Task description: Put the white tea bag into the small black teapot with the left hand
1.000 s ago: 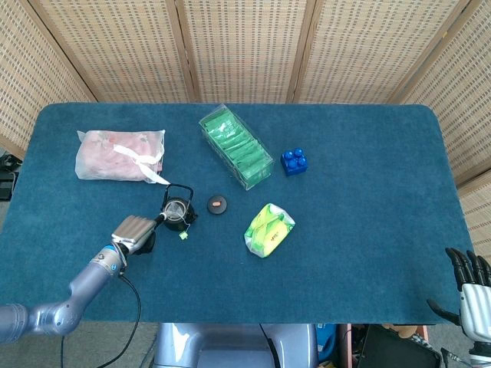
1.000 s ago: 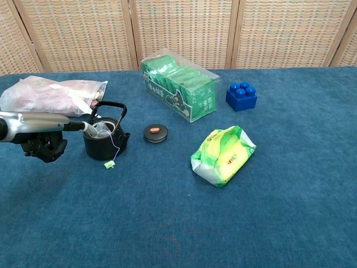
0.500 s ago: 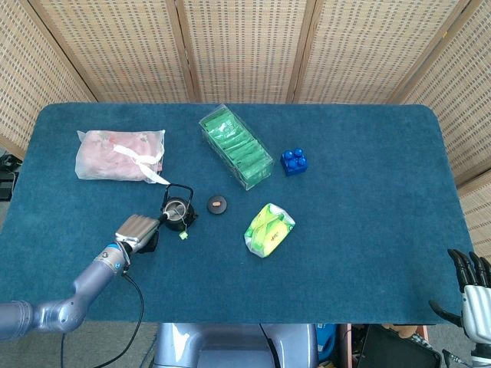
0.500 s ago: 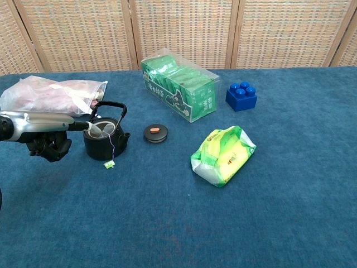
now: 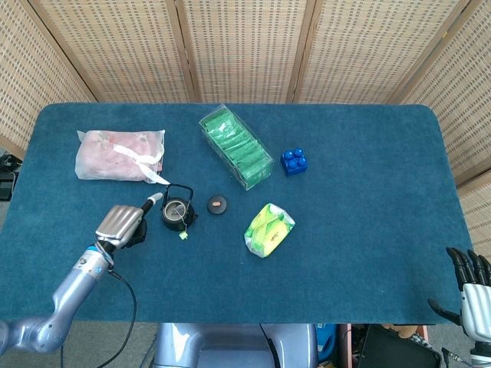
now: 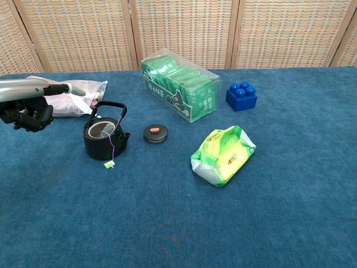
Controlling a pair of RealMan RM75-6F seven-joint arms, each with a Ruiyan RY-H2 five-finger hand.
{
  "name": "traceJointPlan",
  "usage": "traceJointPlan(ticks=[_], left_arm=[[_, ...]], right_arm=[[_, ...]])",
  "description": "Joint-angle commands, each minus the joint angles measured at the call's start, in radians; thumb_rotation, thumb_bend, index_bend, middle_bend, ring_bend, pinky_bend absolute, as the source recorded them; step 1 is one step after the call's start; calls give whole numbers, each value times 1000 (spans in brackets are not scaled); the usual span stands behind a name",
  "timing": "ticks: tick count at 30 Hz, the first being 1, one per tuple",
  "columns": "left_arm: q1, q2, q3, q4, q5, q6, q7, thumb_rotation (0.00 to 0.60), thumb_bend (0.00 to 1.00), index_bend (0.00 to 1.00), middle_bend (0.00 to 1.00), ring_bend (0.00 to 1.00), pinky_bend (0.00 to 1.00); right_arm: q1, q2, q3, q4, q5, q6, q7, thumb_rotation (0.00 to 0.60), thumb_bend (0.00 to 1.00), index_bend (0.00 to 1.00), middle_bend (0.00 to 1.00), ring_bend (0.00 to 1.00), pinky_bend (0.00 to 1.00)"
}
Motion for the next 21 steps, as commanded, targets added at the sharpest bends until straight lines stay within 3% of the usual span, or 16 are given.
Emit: traceJointPlan(ticks=[1,7,15,21], left_arm=[[83,24,13,-23,101,115,-55,600,979,0,654,580,646],[178,36,42,-30,206,257,-78,600,881,0,482,421,511],[388,16,99,10,364,531,-135,600,732,0,244,173,192],[497,-4,135,44,424,609,-159,600,663,0,126,47,26]], right_arm=[[2,2,1,-2,-3,1,-3,600,85,115,196,34,100],[10,8,4,-11,-14,4,-12,600,85,115,196,34,100],[38,12,7,-28,-47,-3,-31,600,85,115,195,34,100],[46,17,2,-42,-67,1,-46,600,85,115,195,34,100]])
